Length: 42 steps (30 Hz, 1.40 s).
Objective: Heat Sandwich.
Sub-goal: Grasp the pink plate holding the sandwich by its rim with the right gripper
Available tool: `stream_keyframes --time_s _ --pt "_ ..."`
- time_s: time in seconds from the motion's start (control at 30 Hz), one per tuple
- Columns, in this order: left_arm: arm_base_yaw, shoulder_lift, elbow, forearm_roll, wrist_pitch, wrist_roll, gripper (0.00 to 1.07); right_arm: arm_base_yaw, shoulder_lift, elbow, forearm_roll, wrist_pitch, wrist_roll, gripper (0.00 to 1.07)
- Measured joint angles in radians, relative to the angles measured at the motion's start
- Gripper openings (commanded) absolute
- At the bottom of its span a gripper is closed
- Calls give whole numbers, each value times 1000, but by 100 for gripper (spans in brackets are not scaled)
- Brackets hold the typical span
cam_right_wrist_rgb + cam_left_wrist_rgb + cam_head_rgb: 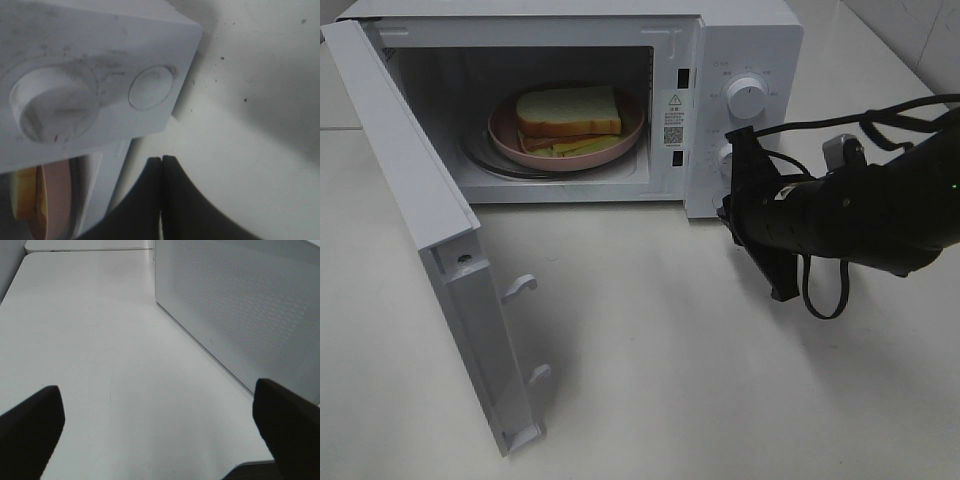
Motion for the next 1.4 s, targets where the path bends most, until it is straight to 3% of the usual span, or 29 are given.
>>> stream_keyframes --time_s 0.4,0.63,1.13,1.4 --pt "0 0 0 0 0 0 98 0 -166 2 -7 402 -535 3" --pt "0 0 0 0 0 0 98 0 -219 2 -25 590 -701 3" --pt "0 0 0 0 0 0 98 0 -268 -36 -324 1028 -847 5" --pt "0 0 0 0 0 0 98 0 -270 -100 -381 1226 -1186 6"
